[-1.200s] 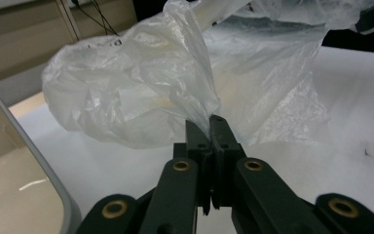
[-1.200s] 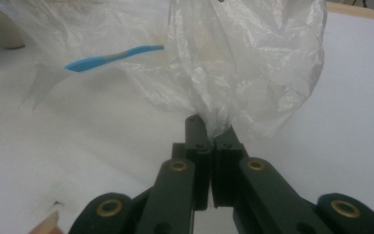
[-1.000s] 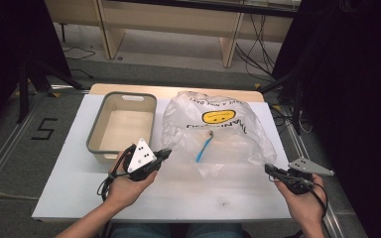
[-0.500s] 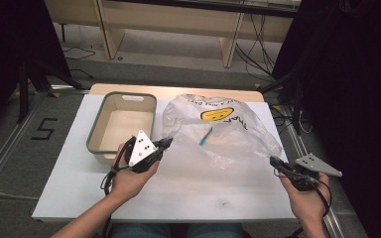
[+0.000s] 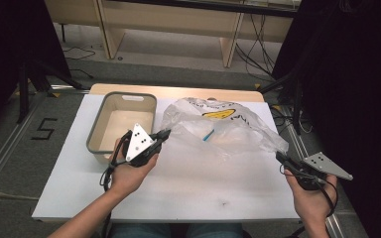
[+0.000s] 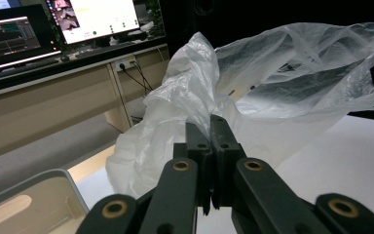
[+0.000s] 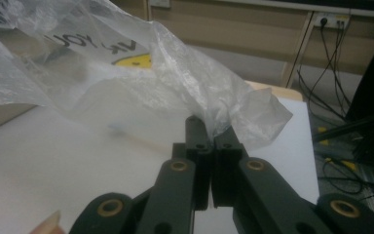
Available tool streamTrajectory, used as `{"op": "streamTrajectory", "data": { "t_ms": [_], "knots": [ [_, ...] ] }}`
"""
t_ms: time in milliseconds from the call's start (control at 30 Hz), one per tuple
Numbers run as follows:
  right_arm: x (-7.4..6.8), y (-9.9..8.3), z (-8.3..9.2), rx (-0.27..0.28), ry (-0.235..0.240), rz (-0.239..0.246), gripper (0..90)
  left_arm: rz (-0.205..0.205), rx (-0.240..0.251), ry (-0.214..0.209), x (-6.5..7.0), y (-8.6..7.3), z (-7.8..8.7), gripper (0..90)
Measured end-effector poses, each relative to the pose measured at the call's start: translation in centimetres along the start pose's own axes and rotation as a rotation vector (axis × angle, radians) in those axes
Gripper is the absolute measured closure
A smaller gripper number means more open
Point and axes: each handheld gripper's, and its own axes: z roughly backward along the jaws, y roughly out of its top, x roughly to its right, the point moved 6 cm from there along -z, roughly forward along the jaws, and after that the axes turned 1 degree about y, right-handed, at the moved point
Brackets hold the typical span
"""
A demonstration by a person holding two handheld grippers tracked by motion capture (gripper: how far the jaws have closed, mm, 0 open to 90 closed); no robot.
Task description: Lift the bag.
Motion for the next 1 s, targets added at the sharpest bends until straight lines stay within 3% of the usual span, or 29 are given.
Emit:
{"op": "streamTrajectory", "data": {
  "t_ms": [400,667,1000],
  "knots": [
    [0.5,2.3,0.6,0.077,-0.029,0.003,88.6,0.029,0.059,0.056,-1.9,1.9,0.3,88.6],
    [0.6,3.5,0.8,0.113,-0.038,0.005,88.6,0.036,0.073,0.070,-2.3,2.3,0.5,88.6],
    [0.6,3.8,0.4,0.120,-0.038,0.010,88.6,0.040,0.079,0.080,-2.5,2.4,0.5,88.6]
  ]
}}
